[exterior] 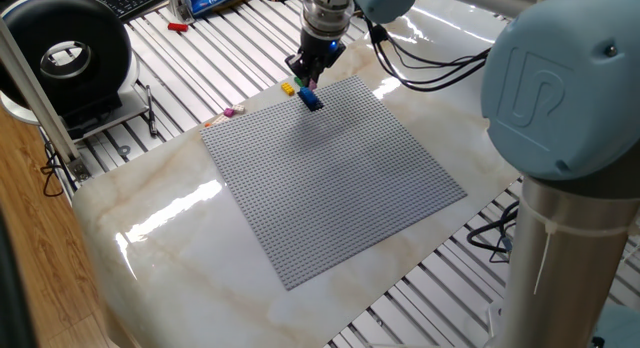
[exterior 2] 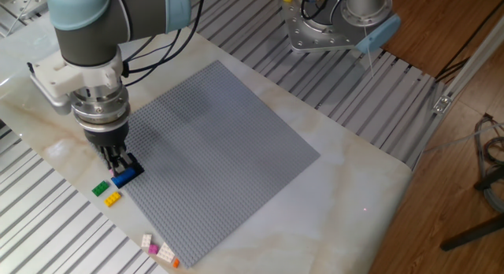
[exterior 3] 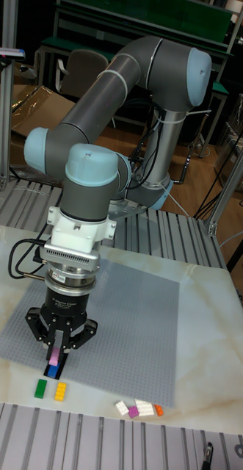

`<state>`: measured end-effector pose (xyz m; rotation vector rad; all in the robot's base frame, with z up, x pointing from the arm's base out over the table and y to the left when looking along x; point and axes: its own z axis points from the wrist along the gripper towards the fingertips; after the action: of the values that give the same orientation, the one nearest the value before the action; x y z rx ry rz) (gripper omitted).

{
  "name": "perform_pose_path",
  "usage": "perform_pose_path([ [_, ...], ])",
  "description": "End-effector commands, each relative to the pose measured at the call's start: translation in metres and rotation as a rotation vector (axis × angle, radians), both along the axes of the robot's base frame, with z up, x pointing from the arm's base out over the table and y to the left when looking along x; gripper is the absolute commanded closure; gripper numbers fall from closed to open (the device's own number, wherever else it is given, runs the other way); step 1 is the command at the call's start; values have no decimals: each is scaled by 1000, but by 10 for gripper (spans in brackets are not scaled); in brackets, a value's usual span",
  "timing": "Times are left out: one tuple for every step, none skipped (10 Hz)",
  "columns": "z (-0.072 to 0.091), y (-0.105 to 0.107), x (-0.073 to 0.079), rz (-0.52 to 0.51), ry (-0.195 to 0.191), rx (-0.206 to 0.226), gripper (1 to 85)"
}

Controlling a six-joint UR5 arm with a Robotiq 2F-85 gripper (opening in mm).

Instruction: Stack small Lego blocks one on top of the other

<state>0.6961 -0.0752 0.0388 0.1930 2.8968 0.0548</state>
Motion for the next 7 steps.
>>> perform_pose_path([
  [-1, 3, 7, -27, -16, 27, 847],
  [-3, 4, 12, -28, -29, 29, 847],
  [-5, 2, 15, -25, -35, 25, 847],
  [-7, 0, 16, -20, -38, 29, 847],
  [-9, 0, 14, -17, -32, 28, 847],
  [-9, 0, 11, -16, -26, 21, 847],
  [-8, 0, 8, -14, -20, 19, 847],
])
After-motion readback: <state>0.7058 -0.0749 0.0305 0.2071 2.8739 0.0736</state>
